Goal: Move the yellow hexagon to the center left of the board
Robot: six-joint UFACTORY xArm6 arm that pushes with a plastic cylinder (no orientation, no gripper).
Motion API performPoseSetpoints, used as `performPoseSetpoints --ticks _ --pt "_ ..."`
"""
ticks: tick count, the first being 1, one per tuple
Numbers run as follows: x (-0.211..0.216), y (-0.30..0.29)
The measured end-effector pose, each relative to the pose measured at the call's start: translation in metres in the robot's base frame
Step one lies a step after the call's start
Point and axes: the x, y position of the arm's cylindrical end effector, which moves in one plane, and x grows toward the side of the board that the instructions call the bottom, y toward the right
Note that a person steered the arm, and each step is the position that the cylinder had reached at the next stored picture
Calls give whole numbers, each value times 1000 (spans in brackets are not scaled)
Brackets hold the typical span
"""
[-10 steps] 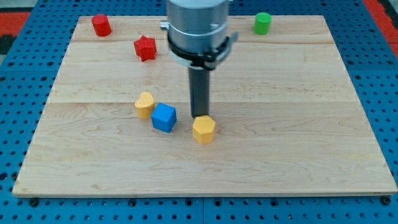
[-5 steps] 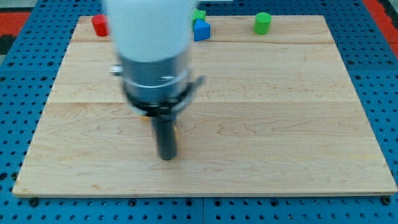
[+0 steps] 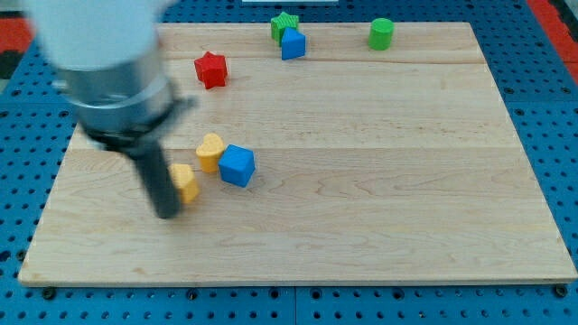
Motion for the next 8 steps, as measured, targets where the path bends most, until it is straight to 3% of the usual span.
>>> performPoseSetpoints --ticks 1,2,3,5,7,8 --pt "-12 36" --pt "19 60" --pt "-8 103" --pt "-34 -16" --pt "-41 77" --pt "-70 30"
